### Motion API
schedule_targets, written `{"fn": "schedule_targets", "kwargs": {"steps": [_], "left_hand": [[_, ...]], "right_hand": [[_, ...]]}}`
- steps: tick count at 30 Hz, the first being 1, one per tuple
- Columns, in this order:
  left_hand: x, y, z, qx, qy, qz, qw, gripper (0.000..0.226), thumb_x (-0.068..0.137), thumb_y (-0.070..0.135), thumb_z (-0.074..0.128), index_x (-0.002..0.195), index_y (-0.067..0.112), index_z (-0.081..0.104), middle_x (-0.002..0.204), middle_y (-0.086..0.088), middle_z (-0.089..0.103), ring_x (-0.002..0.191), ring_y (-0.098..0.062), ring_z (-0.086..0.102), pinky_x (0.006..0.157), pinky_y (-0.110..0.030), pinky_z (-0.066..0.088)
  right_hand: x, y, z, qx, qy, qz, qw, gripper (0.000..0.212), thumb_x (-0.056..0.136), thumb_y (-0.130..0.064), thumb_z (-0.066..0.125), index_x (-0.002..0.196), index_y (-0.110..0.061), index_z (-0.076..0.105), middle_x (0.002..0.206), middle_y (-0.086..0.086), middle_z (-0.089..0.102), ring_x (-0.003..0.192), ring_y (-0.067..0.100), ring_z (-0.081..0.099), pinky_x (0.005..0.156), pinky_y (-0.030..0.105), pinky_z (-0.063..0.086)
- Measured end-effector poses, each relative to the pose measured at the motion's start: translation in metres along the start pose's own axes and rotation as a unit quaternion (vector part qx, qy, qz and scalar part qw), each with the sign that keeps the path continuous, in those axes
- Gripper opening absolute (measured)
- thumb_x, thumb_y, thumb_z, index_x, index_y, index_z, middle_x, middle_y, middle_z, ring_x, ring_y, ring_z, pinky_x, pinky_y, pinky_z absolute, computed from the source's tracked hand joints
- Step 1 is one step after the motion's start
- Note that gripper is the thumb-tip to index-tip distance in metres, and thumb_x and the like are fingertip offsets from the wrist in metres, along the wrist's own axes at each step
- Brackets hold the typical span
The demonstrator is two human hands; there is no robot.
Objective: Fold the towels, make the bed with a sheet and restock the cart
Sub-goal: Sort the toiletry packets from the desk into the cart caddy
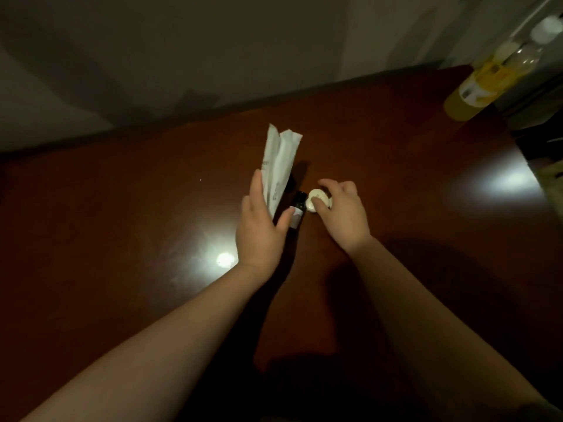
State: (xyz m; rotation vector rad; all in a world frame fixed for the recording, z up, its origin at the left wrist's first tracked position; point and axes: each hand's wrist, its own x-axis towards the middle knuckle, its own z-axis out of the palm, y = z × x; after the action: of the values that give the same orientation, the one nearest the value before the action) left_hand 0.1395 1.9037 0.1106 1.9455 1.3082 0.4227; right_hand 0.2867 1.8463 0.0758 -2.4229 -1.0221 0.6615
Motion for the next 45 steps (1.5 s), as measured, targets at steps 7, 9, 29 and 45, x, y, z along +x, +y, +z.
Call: {"fn": "schedule_targets", "kwargs": {"steps": [7,9,29,45], "left_hand": [[0.026,-0.008,0.032,0.057,-0.103,0.038,0.992,0.094,0.080,0.052,0.065,0.150,0.022,0.009,0.125,-0.012,0.052,0.098,-0.027,0.057,0.061,-0.029,0.042],[0.026,-0.013,0.030,0.051,-0.104,0.053,0.992,0.091,0.081,0.046,0.068,0.149,0.021,0.013,0.124,-0.012,0.056,0.097,-0.030,0.060,0.062,-0.033,0.047],[0.016,-0.046,-0.057,-0.192,0.123,-0.120,0.966,0.068,0.088,0.019,0.063,0.144,0.026,0.024,0.122,0.010,0.044,0.106,-0.006,0.047,0.071,-0.009,0.039],[-0.057,-0.074,-0.102,-0.246,0.132,-0.192,0.941,0.059,0.088,0.021,0.062,0.140,0.021,0.032,0.117,0.005,0.049,0.103,-0.012,0.052,0.084,-0.030,0.048]], "right_hand": [[0.002,0.011,-0.001,-0.080,-0.056,-0.098,0.990,0.046,0.096,-0.042,0.047,0.141,-0.037,0.041,0.133,-0.002,0.042,0.115,0.021,0.042,0.088,0.030,0.039],[0.002,0.010,-0.003,-0.079,-0.055,-0.095,0.991,0.042,0.094,-0.044,0.050,0.135,-0.037,0.047,0.131,-0.003,0.042,0.115,0.019,0.043,0.085,0.030,0.041],[0.042,-0.109,0.020,-0.050,0.085,-0.102,0.990,0.034,0.095,-0.042,0.048,0.125,-0.026,0.050,0.122,0.006,0.041,0.103,0.022,0.046,0.068,0.025,0.038],[0.005,-0.079,0.030,-0.152,-0.012,-0.019,0.988,0.047,0.089,-0.014,0.060,0.131,-0.025,0.042,0.127,0.015,0.040,0.110,0.036,0.047,0.085,0.044,0.048]]}}
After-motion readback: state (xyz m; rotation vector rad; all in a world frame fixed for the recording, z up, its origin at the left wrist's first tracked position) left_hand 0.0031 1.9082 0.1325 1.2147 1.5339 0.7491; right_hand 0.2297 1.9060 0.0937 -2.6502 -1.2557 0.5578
